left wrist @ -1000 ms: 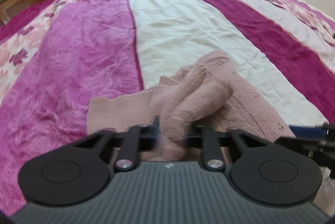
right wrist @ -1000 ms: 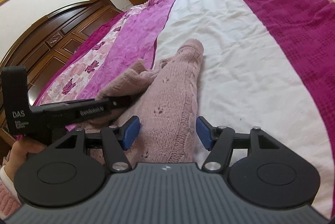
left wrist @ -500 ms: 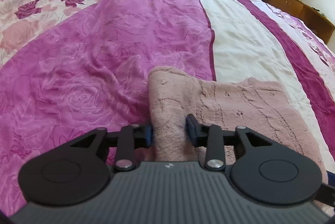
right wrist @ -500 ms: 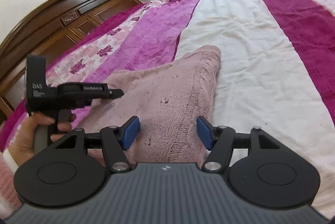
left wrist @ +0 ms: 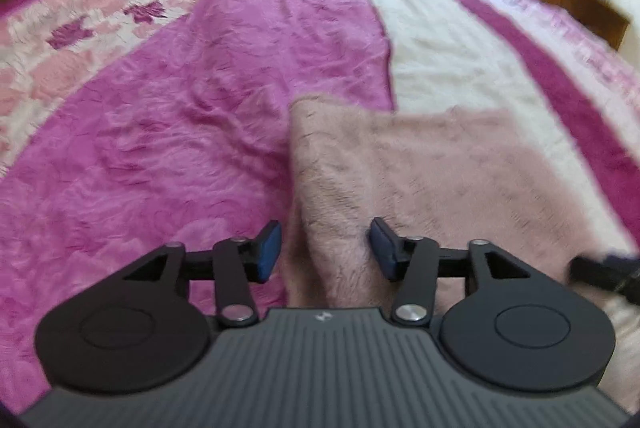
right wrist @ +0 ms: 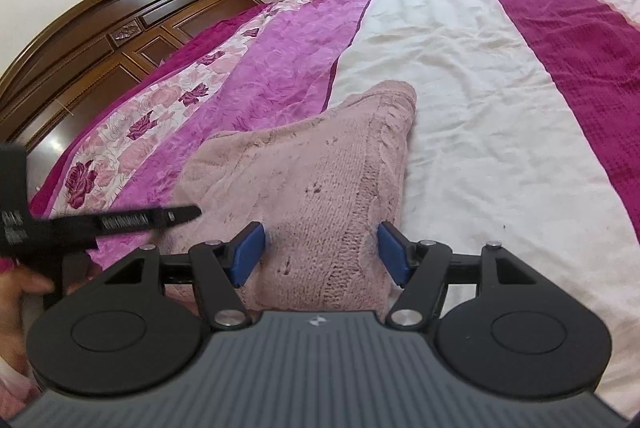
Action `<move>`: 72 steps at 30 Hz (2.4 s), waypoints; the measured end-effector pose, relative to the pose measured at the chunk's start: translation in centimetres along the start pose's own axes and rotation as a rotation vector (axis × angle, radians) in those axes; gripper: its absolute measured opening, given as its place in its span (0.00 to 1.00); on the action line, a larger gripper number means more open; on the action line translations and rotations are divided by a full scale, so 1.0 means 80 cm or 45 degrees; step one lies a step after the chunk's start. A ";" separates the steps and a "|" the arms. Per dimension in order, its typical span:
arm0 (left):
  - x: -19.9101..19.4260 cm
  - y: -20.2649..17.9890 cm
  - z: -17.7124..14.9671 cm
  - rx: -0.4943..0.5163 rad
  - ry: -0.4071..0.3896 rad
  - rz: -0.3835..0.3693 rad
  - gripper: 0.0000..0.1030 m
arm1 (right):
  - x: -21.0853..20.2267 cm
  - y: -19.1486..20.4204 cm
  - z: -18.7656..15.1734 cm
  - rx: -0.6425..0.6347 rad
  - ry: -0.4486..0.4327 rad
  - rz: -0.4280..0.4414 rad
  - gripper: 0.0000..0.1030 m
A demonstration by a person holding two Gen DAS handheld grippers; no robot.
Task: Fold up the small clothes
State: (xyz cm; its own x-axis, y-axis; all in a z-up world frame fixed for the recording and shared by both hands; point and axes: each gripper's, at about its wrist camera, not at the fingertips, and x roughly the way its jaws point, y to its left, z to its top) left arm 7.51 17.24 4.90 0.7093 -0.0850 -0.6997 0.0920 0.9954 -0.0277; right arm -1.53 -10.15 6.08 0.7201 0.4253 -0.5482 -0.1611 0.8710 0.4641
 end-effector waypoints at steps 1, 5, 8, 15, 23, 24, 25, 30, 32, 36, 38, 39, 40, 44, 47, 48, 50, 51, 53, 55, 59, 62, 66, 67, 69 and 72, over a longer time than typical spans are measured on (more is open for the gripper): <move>0.002 -0.001 -0.004 0.022 -0.003 0.030 0.55 | 0.001 0.000 0.001 0.001 0.004 0.002 0.68; 0.002 0.006 -0.008 -0.026 -0.008 0.036 0.55 | -0.001 -0.002 0.003 -0.007 0.017 0.004 0.68; -0.002 0.021 -0.006 -0.148 0.018 -0.043 0.55 | 0.000 -0.017 0.012 0.066 0.020 0.032 0.69; 0.004 0.056 -0.025 -0.506 0.123 -0.304 0.55 | 0.036 -0.063 0.019 0.318 0.096 0.139 0.75; 0.031 0.050 -0.034 -0.601 0.187 -0.519 0.65 | 0.088 -0.069 0.023 0.353 0.162 0.219 0.79; 0.034 0.052 -0.035 -0.628 0.187 -0.540 0.65 | 0.093 -0.069 0.025 0.350 0.168 0.225 0.79; 0.036 0.053 -0.037 -0.652 0.186 -0.556 0.63 | 0.096 -0.069 0.027 0.352 0.171 0.232 0.77; 0.030 0.055 -0.036 -0.723 0.148 -0.568 0.43 | 0.092 -0.065 0.042 0.355 0.143 0.259 0.51; 0.019 0.052 -0.034 -0.724 0.118 -0.589 0.41 | 0.079 -0.059 0.055 0.340 0.107 0.286 0.49; -0.001 0.028 -0.023 -0.688 0.087 -0.661 0.41 | 0.040 -0.052 0.081 0.319 0.046 0.320 0.49; -0.011 0.007 -0.018 -0.642 0.082 -0.691 0.41 | 0.013 -0.053 0.091 0.289 0.012 0.307 0.49; -0.017 -0.003 -0.017 -0.624 0.079 -0.708 0.41 | -0.004 -0.057 0.094 0.279 -0.006 0.297 0.49; -0.022 -0.012 -0.016 -0.609 0.074 -0.727 0.41 | -0.018 -0.062 0.095 0.275 -0.019 0.287 0.49; -0.040 -0.057 -0.020 -0.544 0.078 -0.814 0.40 | -0.082 -0.090 0.086 0.280 -0.061 0.222 0.49; -0.047 -0.088 -0.033 -0.476 0.118 -0.843 0.40 | -0.120 -0.118 0.065 0.310 -0.064 0.153 0.49; -0.050 -0.097 -0.040 -0.445 0.125 -0.840 0.40 | -0.129 -0.127 0.056 0.321 -0.057 0.131 0.49; -0.054 -0.115 -0.053 -0.374 0.140 -0.817 0.40 | -0.137 -0.146 0.035 0.356 -0.034 0.089 0.49; -0.054 -0.119 -0.060 -0.353 0.151 -0.799 0.40 | -0.136 -0.155 0.025 0.380 -0.018 0.076 0.49; -0.051 -0.126 -0.073 -0.307 0.174 -0.727 0.40 | -0.129 -0.171 0.003 0.432 0.014 0.043 0.50; -0.046 -0.127 -0.084 -0.263 0.182 -0.654 0.41 | -0.119 -0.179 -0.016 0.439 0.042 -0.002 0.51; -0.043 -0.116 -0.093 -0.308 0.204 -0.641 0.44 | -0.111 -0.180 -0.042 0.395 0.045 -0.061 0.54; -0.042 -0.115 -0.092 -0.327 0.203 -0.627 0.45 | -0.113 -0.175 -0.046 0.375 0.039 -0.075 0.56; -0.058 -0.125 -0.088 -0.264 0.172 -0.564 0.45 | -0.123 -0.165 -0.045 0.329 0.031 -0.116 0.62; -0.062 -0.128 -0.087 -0.239 0.169 -0.535 0.47 | -0.127 -0.162 -0.044 0.312 0.026 -0.127 0.64; -0.073 -0.134 -0.086 -0.191 0.160 -0.468 0.50 | -0.137 -0.156 -0.045 0.281 0.015 -0.153 0.65; -0.090 -0.141 -0.086 -0.139 0.133 -0.400 0.48 | -0.155 -0.146 -0.048 0.234 -0.011 -0.203 0.66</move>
State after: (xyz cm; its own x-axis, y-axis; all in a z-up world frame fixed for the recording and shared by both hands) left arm -3.45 6.90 5.33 0.5824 -0.3889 -0.7138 0.2155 0.9206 -0.3257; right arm -11.15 -24.64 4.77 0.7324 0.2831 -0.6192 0.0803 0.8672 0.4914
